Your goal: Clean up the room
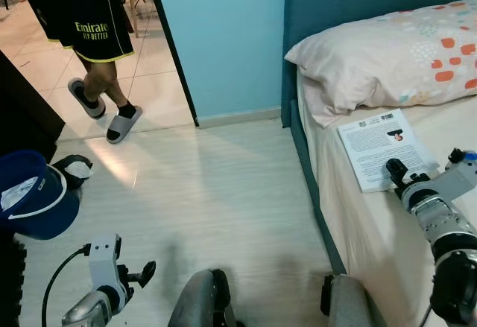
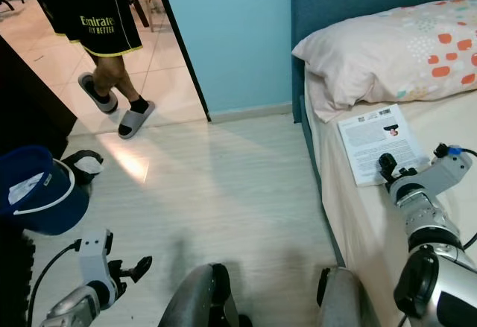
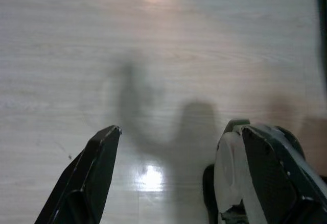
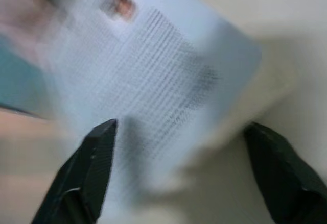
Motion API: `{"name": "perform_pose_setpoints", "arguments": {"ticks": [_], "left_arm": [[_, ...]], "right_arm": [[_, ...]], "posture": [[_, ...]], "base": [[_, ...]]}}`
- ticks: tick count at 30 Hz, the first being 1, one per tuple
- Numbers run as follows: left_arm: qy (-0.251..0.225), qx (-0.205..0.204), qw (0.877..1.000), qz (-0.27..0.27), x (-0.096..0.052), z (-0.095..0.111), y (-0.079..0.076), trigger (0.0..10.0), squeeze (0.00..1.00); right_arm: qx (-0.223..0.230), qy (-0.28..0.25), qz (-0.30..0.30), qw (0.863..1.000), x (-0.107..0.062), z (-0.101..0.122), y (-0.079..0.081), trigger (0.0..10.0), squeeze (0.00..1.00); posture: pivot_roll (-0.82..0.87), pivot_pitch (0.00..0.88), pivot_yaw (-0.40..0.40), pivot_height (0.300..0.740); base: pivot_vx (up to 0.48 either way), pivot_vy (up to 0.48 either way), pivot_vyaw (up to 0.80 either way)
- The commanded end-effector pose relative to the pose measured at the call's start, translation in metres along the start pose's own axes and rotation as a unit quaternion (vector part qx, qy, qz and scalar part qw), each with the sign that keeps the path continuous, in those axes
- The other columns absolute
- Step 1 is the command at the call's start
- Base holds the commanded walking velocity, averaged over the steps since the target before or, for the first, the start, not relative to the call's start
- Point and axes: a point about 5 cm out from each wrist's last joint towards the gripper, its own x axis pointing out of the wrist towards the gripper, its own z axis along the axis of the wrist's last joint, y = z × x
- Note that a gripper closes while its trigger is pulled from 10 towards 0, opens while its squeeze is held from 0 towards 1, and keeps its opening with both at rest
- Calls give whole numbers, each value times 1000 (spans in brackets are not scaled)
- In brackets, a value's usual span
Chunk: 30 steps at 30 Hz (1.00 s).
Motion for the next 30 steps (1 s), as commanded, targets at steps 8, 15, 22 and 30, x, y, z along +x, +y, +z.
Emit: {"name": "perform_pose_setpoints", "arguments": {"ticks": [8, 15, 22, 30], "left_arm": [[20, -38, 999, -3, 12, 0, -19, 10000, 0], [40, -60, 997, 29, 14, -3, -17, 10000, 0], [51, -61, 994, 78, 17, 4, -11, 10000, 0], [-8, -79, 994, 75, 33, 42, -26, 10000, 0]], "right_arm": [[-52, -60, -37, 996, -2, 9, -4, 10000, 0], [-52, -129, 111, 984, -13, -12, 48, 10000, 0], [63, -154, 274, 947, -37, -24, 100, 10000, 0], [-21, -86, 354, 931, -54, -72, 130, 10000, 0]], "posture": [[66, 20, 135, 568], [36, 0, 113, 592], [-4, 0, 99, 611], [-26, 0, 61, 639]], "base": [[0, 0, 0], [0, 0, 0], [0, 0, 0], [-292, 0, 0]]}}
